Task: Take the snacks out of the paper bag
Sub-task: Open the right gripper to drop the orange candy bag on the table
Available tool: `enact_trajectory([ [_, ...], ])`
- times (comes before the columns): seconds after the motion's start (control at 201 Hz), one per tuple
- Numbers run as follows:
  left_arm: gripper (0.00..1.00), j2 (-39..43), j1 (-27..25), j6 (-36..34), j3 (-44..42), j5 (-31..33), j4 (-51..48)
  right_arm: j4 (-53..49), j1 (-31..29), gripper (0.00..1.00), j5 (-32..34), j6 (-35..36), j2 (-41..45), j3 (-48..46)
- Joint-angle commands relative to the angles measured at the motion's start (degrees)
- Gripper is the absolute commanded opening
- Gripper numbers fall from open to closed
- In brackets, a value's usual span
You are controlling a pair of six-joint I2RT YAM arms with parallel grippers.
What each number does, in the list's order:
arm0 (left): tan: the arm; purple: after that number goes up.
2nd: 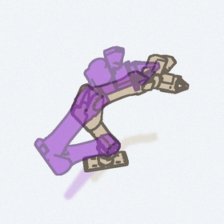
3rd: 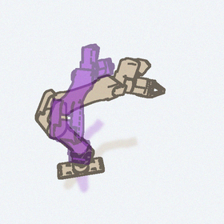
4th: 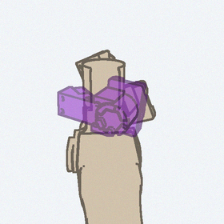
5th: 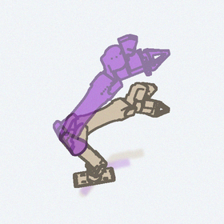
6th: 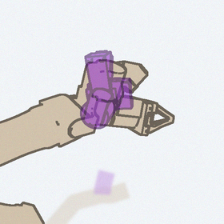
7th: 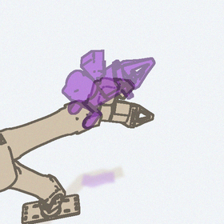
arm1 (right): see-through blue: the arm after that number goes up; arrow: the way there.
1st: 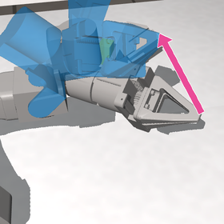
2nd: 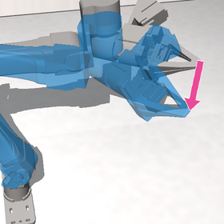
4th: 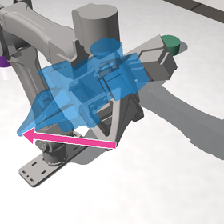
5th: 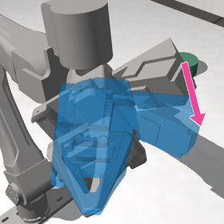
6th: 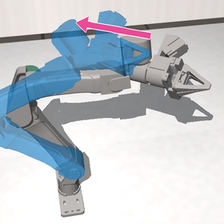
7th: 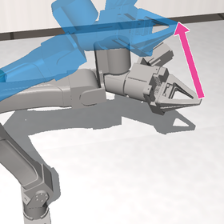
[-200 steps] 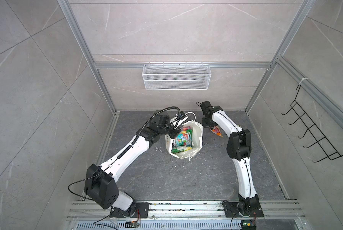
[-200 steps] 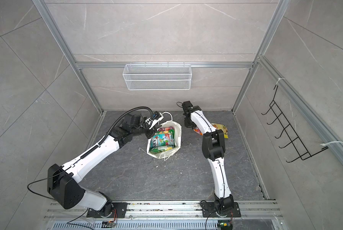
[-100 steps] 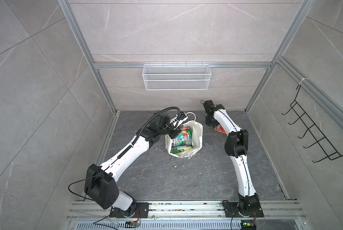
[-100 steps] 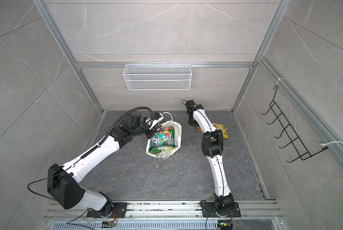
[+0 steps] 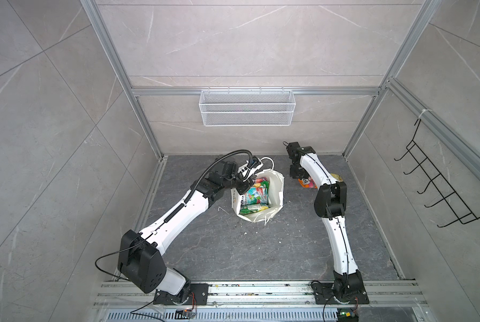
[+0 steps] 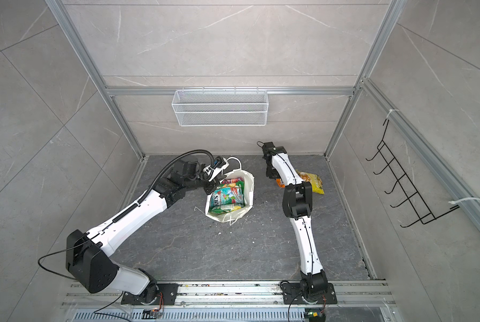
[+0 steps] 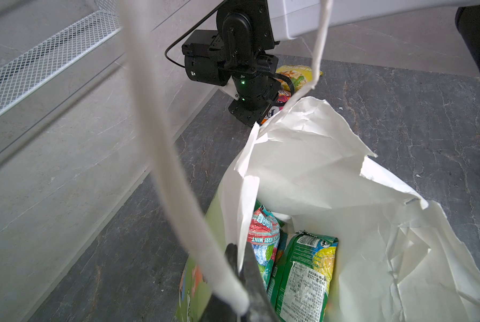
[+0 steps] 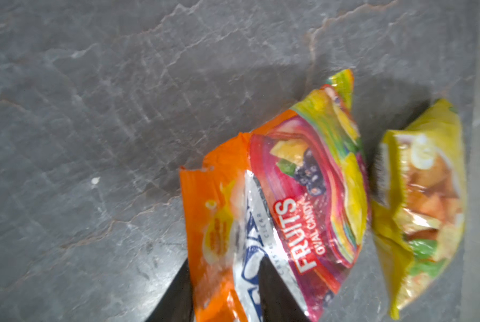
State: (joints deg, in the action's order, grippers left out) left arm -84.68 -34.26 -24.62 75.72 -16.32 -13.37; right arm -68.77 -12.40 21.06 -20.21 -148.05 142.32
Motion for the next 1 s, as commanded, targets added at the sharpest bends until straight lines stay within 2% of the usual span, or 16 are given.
enact_trajectory([
  [0.0,0.0,2.2,-0.6,-0.3,1.0,-1.8,2.5,0.0,-0.2,0.45,-5.7,-1.1,3.4,0.3],
  [0.06,0.0,1.7,-0.6,-0.4,1.8,-2.0,1.8,0.6,-0.3,0.52,-8.7,-1.2,4.9,0.1],
  [0.184,0.0,1.2,-0.6,-0.4,3.0,-2.0,0.9,2.8,-0.3,0.54,-14.3,-1.4,9.9,-2.3],
  [0.304,0.0,1.3,-0.7,-0.3,2.9,-2.0,1.3,7.5,-0.1,0.58,-18.2,-0.8,16.8,-8.6],
  [0.453,0.0,1.2,-0.7,-0.3,2.4,-1.6,1.5,16.4,1.2,0.56,-20.5,-0.3,26.1,-22.0],
  [0.552,0.0,1.3,-0.7,-0.2,2.2,-1.8,1.8,21.5,4.1,0.51,-23.4,-0.6,29.5,-30.3],
  [0.672,0.0,1.5,-0.7,-0.1,1.9,-2.5,2.4,22.1,6.2,0.43,-20.6,1.4,29.0,-34.3],
  [0.762,0.0,1.4,-0.7,0.2,1.8,-2.8,2.5,21.3,7.3,0.42,-18.8,2.7,28.6,-36.5],
  [0.866,0.0,1.2,-0.7,0.3,1.7,-2.8,2.4,24.8,8.8,0.43,-16.6,3.0,29.9,-41.6],
  [0.995,0.0,0.8,-0.6,0.3,1.8,-2.7,2.5,23.6,11.2,0.42,-16.1,3.3,28.4,-41.8],
])
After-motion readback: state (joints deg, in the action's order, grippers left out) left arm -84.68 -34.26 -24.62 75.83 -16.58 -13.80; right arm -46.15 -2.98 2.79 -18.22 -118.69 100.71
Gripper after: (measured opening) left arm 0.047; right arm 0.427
